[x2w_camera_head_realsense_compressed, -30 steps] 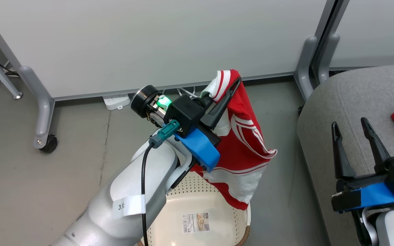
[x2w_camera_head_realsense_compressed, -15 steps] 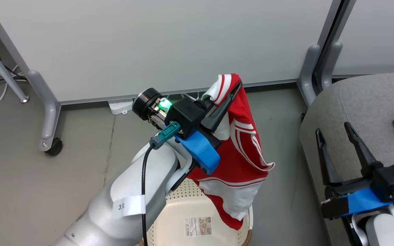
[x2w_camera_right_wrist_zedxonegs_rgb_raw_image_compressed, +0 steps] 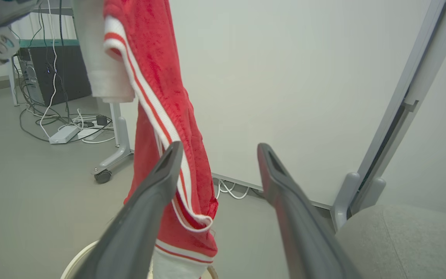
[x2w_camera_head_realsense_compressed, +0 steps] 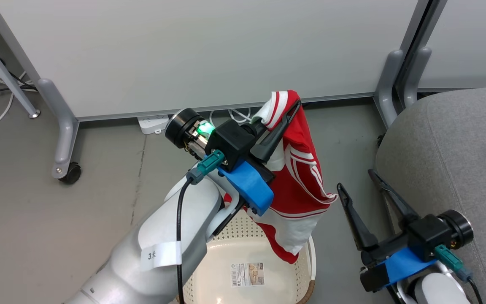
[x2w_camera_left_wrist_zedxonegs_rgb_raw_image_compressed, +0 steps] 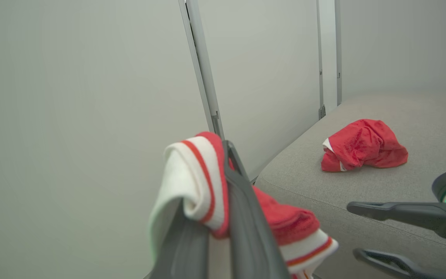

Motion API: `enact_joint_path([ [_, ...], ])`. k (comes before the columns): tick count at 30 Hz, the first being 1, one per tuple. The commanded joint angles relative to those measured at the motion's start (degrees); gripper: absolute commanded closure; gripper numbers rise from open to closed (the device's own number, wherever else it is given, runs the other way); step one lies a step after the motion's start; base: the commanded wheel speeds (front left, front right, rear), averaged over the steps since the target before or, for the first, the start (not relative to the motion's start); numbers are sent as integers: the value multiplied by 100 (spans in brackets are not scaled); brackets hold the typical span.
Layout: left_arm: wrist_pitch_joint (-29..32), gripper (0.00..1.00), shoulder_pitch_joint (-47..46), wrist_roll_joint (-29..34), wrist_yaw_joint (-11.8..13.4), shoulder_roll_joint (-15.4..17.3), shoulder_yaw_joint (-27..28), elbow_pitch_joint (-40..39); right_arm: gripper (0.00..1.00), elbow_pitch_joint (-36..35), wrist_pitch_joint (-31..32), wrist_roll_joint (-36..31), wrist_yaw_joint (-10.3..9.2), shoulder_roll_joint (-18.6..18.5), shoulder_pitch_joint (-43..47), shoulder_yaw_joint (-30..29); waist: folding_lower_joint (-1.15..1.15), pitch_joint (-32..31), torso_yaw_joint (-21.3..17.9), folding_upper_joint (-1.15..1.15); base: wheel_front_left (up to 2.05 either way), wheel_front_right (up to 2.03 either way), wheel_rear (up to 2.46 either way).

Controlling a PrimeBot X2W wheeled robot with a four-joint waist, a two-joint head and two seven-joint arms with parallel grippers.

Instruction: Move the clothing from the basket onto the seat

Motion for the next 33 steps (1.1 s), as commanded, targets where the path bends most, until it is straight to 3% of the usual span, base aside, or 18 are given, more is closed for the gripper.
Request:
enact_joint_path([
  [1,-29,100,-77,8,-4,-12,24,-7,0,45,-3,21,1,-44,-127,106,0,39,30,0,0,0,0],
  [14,-29,100,-212,42,-4,-118,-20,-65,0,658,-3,-103,1,-43,-1149,889,0,243,196,0,0,0,0],
  [28,-29,100,-321,80,-4,-191,-80,-119,0,1581,-3,-309,1,218,-2163,891,0,419,300,0,0,0,0],
  [30,-29,100,-318,88,-4,-196,-81,-112,100,1668,-2,-323,1,262,-2203,870,0,429,302,0,0,0,0],
  [33,-29,100,-327,90,-4,-201,-82,-94,100,1717,-3,-330,1,306,-2255,861,0,443,302,0,0,0,0],
])
